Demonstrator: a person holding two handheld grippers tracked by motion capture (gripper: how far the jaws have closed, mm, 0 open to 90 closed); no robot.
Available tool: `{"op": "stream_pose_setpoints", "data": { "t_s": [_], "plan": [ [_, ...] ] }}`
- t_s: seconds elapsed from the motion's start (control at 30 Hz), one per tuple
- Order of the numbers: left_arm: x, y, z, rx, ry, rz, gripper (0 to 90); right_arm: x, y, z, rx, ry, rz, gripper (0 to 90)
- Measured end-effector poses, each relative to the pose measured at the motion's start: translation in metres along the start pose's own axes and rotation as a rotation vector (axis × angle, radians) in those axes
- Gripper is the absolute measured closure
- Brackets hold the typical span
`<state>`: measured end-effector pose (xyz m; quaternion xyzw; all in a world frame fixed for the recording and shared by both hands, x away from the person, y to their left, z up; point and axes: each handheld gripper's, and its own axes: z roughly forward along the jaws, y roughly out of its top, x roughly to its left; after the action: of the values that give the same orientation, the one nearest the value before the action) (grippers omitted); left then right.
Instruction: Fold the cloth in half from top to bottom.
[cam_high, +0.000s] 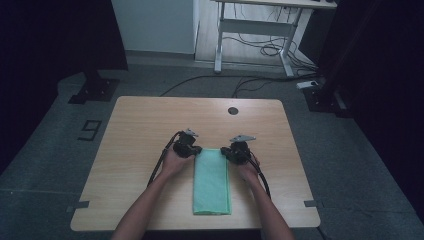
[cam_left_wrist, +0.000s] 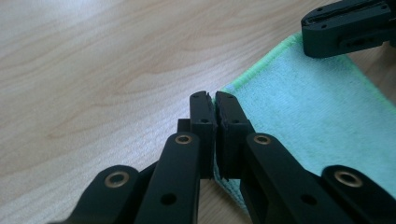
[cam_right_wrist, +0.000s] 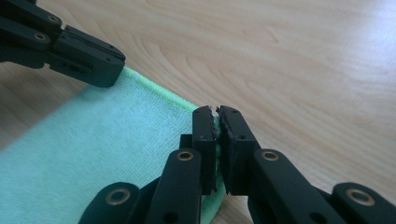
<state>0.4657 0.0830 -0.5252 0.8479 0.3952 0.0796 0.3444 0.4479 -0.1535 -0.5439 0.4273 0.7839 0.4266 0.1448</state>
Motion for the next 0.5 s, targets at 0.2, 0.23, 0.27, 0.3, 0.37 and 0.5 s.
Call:
{"op": "stream_pose_setpoints", "data": {
  "t_s": [0.2, 0.23, 0.27, 0.3, 0.37, 0.5],
  "plan": [
    [-0.003, 0.013, -0.01, -0.05, 0.007, 0.016, 87.1, -0.001, 0.01, -0.013, -0.037, -0.002, -0.006, 85.3],
    [-0.003, 0.013, -0.01, -0.05, 0.007, 0.016, 87.1, -0.002, 0.013, -0.015, -0.044, -0.006, -0.006, 85.3],
    [-0.003, 0.021, -0.013, -0.057, 0.01, 0.022, 87.2, -0.003, 0.016, -0.017, -0.051, -0.006, -0.004, 85.3],
    [-0.003, 0.021, -0.013, -0.057, 0.01, 0.022, 87.1, -0.003, 0.016, -0.017, -0.051, -0.006, -0.004, 85.3],
    [-0.003, 0.029, -0.015, -0.072, 0.012, 0.028, 87.1, -0.006, 0.021, -0.02, -0.064, -0.014, -0.008, 85.3],
    [-0.005, 0.041, -0.019, -0.097, 0.016, 0.041, 87.1, -0.012, 0.029, -0.028, -0.098, -0.02, 0.008, 85.3]
  ]
}}
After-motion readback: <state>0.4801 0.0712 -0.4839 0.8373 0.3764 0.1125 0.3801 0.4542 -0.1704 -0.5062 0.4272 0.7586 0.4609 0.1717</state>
